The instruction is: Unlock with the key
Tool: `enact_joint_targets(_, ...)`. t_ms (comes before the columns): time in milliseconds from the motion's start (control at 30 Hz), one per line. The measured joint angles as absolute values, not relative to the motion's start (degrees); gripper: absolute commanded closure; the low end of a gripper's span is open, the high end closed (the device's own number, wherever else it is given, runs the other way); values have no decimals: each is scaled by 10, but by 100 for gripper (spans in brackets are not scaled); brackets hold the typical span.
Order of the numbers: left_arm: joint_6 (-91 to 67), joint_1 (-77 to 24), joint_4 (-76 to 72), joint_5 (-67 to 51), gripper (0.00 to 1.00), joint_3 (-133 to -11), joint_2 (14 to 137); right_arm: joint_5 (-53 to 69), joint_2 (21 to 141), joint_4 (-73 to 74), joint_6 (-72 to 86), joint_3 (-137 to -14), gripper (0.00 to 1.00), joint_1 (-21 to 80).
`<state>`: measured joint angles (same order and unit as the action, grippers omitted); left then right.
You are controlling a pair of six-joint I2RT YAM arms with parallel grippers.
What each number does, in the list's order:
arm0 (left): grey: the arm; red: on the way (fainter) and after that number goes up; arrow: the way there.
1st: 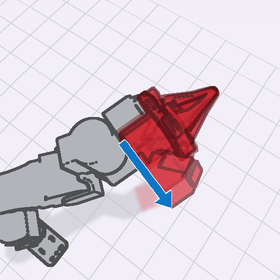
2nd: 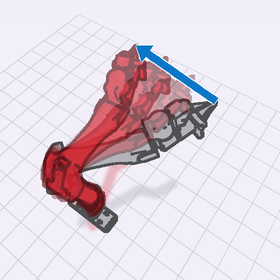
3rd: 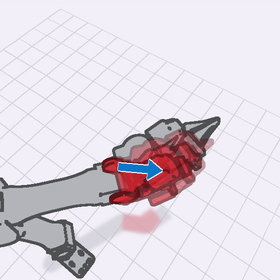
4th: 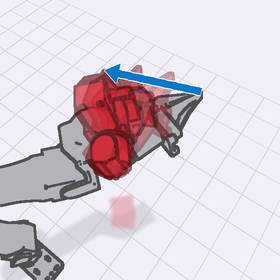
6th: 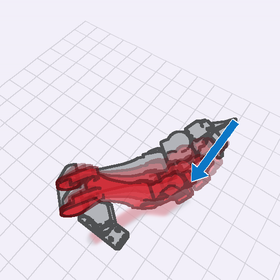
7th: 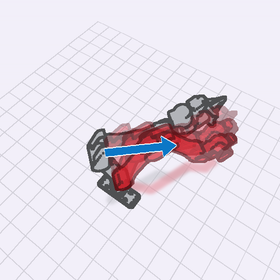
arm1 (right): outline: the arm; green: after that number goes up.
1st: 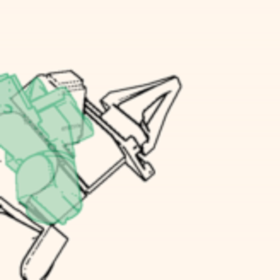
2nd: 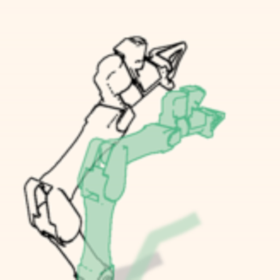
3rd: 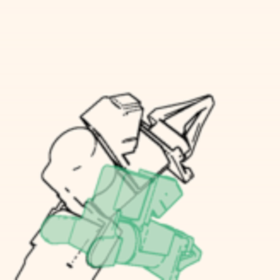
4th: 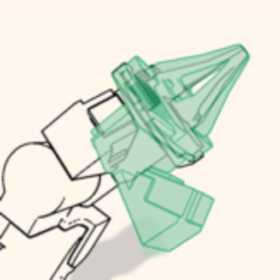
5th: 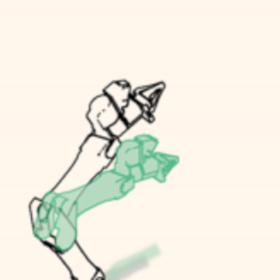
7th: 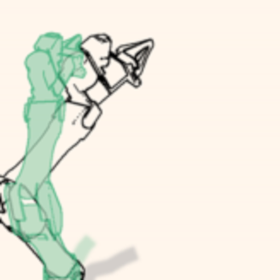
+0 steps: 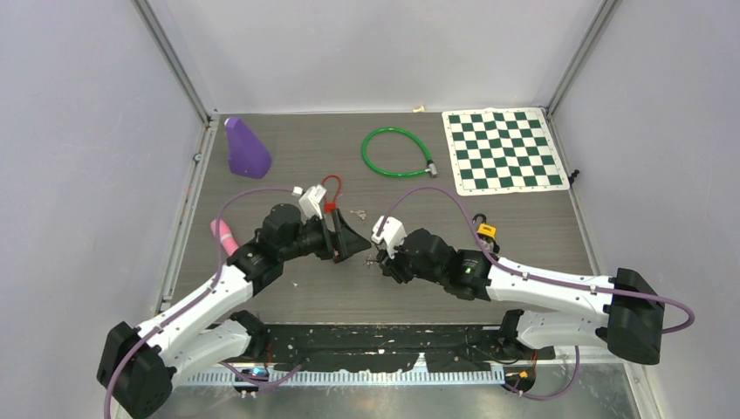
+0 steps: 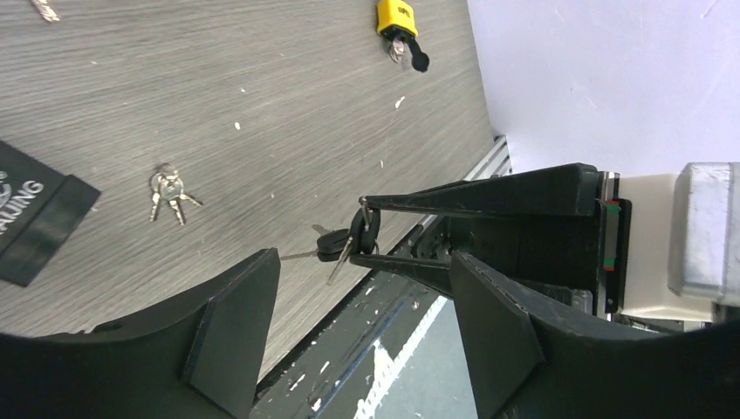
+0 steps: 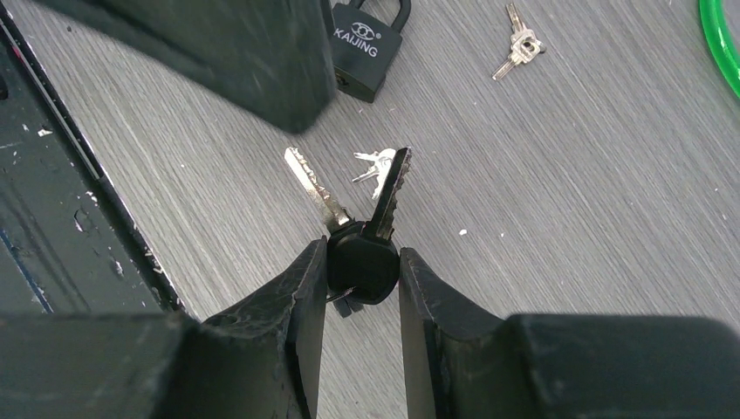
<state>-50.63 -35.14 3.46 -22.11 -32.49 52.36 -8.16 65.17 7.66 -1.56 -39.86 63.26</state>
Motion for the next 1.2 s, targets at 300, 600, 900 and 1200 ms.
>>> enact_joint_targets(300, -518, -391, -9, -212, 45, -337, 602, -87, 658, 69, -17, -409, 93, 641)
enact_joint_targets(600, -526, -417, -47, -195, 69, -345, 643, -89, 660, 63, -17, -409, 92, 645)
enact_joint_targets(900, -527, -427, -66, -180, 100, -346, 655, -93, 661, 56, -16, -409, 47, 648)
enact_joint_targets(1200, -392, -428, 1, -100, 100, -375, 565, -51, 628, 50, 32, -405, 9, 610)
